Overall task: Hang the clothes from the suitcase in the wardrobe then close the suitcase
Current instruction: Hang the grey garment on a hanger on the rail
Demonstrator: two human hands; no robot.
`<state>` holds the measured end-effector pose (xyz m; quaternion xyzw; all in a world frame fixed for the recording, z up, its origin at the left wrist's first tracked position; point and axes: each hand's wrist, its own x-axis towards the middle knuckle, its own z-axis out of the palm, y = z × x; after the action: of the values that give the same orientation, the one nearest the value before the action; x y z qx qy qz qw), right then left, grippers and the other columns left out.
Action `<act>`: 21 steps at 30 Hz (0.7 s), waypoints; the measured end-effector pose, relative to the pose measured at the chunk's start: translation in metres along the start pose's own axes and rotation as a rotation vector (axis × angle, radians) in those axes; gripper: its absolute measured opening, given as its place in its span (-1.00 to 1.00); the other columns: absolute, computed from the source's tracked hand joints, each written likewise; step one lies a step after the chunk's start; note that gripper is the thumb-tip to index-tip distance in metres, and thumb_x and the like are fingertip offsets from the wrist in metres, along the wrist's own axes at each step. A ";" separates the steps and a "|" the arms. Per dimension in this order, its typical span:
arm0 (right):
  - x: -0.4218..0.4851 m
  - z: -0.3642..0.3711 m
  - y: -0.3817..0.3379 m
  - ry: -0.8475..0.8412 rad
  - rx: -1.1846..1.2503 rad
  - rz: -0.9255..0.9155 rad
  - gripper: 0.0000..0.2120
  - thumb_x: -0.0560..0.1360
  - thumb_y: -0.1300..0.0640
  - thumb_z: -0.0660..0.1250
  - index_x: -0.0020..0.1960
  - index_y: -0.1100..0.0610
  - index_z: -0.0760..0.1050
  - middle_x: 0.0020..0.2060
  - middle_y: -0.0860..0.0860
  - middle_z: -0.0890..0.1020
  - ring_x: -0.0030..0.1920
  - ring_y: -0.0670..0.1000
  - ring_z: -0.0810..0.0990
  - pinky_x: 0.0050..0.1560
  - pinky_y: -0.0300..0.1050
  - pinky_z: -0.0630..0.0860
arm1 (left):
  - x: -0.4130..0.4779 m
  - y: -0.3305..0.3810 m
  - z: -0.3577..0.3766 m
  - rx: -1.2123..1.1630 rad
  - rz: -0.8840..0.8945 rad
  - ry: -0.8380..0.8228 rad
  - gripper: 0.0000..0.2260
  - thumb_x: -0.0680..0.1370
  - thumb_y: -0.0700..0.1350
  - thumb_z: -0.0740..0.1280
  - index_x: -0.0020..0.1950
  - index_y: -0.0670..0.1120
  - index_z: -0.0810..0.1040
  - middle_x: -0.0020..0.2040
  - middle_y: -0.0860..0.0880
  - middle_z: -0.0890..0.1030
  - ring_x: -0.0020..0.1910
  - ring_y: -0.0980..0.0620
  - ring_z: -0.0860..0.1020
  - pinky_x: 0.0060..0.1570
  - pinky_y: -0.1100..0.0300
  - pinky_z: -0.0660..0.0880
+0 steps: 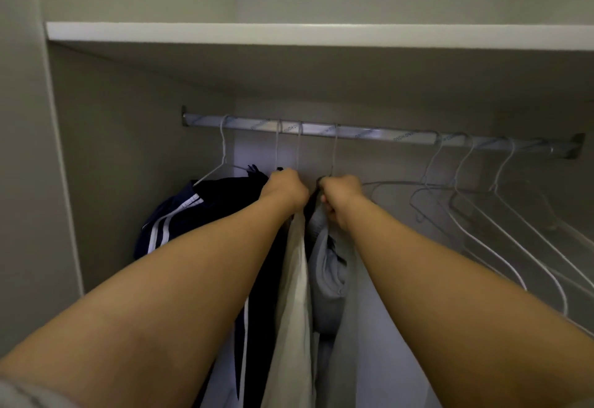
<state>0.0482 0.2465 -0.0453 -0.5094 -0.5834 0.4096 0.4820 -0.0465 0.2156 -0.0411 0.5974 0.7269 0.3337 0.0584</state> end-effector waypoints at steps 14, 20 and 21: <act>-0.171 0.124 0.061 -0.659 -0.084 0.160 -0.77 0.52 0.26 0.17 -0.31 0.16 0.35 -0.46 0.05 0.39 -0.53 -0.03 0.26 -0.60 -0.30 0.18 | -0.193 -0.139 -0.038 -0.051 -0.538 0.258 -0.82 0.54 -0.21 0.15 -0.10 -0.19 0.54 0.01 -0.25 0.61 0.04 -0.23 0.58 0.05 0.00 0.56; -0.286 0.192 0.104 -1.010 -0.205 0.233 -0.86 0.53 0.25 0.15 -0.20 0.15 0.38 -0.46 0.06 0.38 -0.53 -0.03 0.24 -0.51 -0.30 0.15 | -0.324 -0.215 -0.049 -0.053 -0.838 0.312 -0.79 0.55 -0.19 0.17 0.03 -0.16 0.58 -0.04 -0.21 0.66 -0.06 -0.16 0.65 -0.03 0.04 0.60; -0.305 0.202 0.112 -1.057 -0.225 0.235 -0.87 0.53 0.25 0.16 -0.19 0.15 0.39 -0.46 0.06 0.39 -0.54 -0.03 0.25 -0.51 -0.31 0.16 | -0.345 -0.226 -0.049 -0.055 -0.888 0.314 -0.79 0.55 -0.18 0.16 0.04 -0.16 0.58 -0.04 -0.20 0.66 -0.07 -0.16 0.65 -0.04 0.05 0.61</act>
<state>-0.1220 -0.0359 -0.2384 -0.3446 -0.7253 0.5958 0.0169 -0.1612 -0.1319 -0.2369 0.1692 0.9029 0.3821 0.1006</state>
